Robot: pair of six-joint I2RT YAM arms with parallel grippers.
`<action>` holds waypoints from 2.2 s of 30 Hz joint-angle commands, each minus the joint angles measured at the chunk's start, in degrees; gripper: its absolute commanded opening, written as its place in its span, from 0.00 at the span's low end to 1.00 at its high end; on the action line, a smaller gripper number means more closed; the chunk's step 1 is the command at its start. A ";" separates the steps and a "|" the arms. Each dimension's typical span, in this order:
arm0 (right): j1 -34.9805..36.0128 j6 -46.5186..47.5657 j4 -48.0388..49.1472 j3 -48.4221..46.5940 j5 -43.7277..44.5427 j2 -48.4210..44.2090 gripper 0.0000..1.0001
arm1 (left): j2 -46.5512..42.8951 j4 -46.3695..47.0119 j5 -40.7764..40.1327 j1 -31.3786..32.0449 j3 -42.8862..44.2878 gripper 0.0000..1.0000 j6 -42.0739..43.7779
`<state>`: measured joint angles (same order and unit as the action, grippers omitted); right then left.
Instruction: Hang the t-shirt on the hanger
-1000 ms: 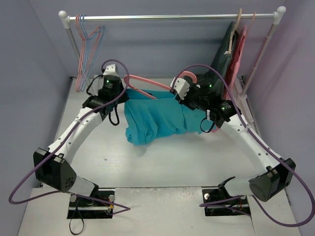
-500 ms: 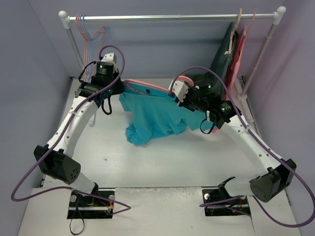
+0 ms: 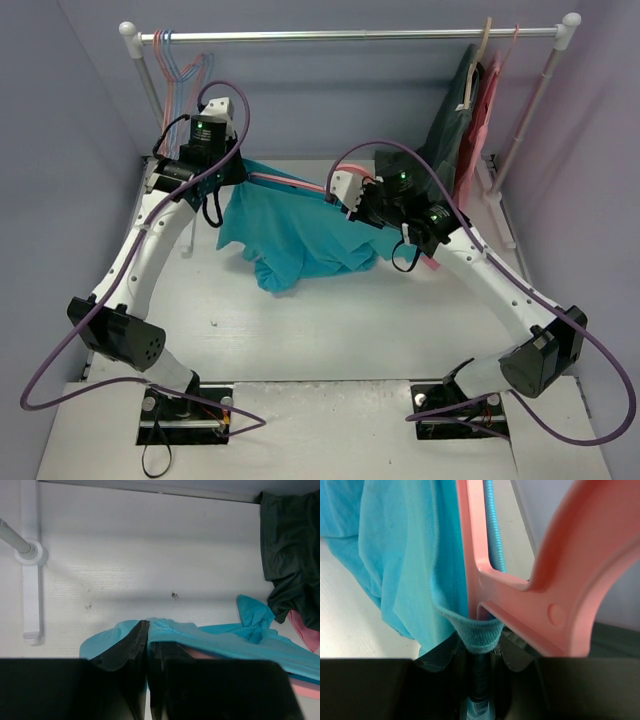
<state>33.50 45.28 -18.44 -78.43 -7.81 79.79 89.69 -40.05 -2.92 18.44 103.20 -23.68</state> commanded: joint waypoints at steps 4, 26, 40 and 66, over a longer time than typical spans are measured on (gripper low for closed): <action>0.96 0.52 4.10 -4.62 2.63 0.89 0.00 | -1.18 0.77 -4.11 4.40 2.54 0.05 3.20; 0.52 -1.42 7.10 -2.69 3.33 -1.12 0.00 | -9.01 -3.45 -26.52 15.75 -2.39 0.10 4.25; 2.54 -3.17 11.14 -2.08 1.31 -2.10 0.00 | -5.32 -4.42 -23.37 18.04 3.76 0.10 3.38; -4.84 -3.35 16.87 5.39 -11.60 -5.52 0.00 | -10.32 3.76 -7.75 20.60 6.32 0.39 30.43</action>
<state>30.13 41.67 -5.96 -72.36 -14.15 78.35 84.18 -41.21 -17.17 41.52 107.98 -5.85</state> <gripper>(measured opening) 0.167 0.384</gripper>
